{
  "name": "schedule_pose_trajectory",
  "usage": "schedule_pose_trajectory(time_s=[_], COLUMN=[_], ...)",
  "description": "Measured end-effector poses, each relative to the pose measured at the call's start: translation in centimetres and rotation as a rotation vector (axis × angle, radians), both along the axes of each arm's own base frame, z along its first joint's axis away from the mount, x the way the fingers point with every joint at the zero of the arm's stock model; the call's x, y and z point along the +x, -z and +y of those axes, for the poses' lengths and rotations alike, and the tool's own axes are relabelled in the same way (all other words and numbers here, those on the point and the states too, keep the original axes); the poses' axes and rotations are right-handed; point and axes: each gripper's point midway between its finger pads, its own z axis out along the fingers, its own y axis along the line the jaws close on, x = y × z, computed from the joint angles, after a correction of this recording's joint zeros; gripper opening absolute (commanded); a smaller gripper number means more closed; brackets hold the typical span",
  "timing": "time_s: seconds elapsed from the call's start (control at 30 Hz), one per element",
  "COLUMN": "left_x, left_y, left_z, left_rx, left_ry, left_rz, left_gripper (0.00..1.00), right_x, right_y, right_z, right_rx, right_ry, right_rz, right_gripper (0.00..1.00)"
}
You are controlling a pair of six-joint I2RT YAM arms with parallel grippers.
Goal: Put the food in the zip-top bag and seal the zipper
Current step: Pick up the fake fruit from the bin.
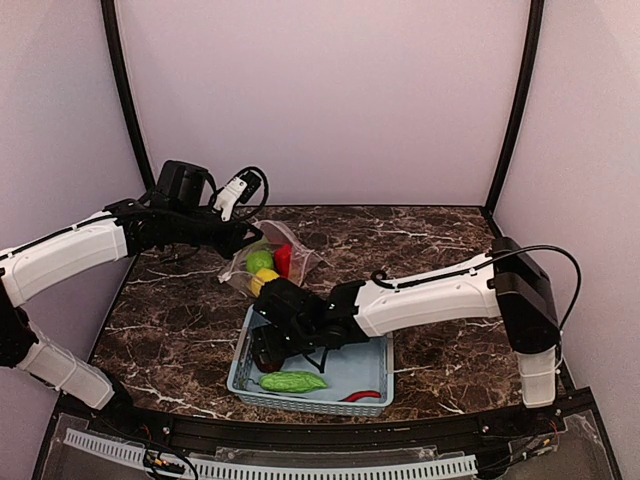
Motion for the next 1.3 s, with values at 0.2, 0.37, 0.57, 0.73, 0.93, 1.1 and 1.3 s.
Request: schedule_pose_trajectory(time_s=[0.2,0.37,0.57,0.73,0.93,1.1,1.3], left_x=[0.0,0.0,0.0,0.0,0.0,0.0,0.0], left_y=[0.0,0.0,0.0,0.0,0.0,0.0,0.0], left_z=[0.0,0.0,0.0,0.0,0.0,0.0,0.0], left_rx=[0.0,0.0,0.0,0.0,0.0,0.002,-0.001], left_ry=[0.0,0.0,0.0,0.0,0.0,-0.002,0.002], left_rz=[0.0,0.0,0.0,0.0,0.0,-0.002,0.001], left_gripper=[0.01,0.01,0.01,0.01,0.01,0.01,0.01], right_x=[0.2,0.3,0.4,0.4,0.4,-1.1,-3.9], right_y=[-0.1,0.5,0.5,0.5,0.4,-0.8,-7.8], right_z=[-0.1,0.5,0.8,0.7,0.7,-1.2,-4.5], right_rx=[-0.018,-0.024,-0.021,-0.023,-0.023,-0.05,0.048], right_ry=[0.01,0.004,0.0,-0.002,-0.006,-0.052,-0.087], right_rz=[-0.007,-0.006,-0.009,-0.009,-0.013,-0.073,-0.141], right_gripper=[0.74,0.72,0.63,0.59,0.56,0.56,0.56])
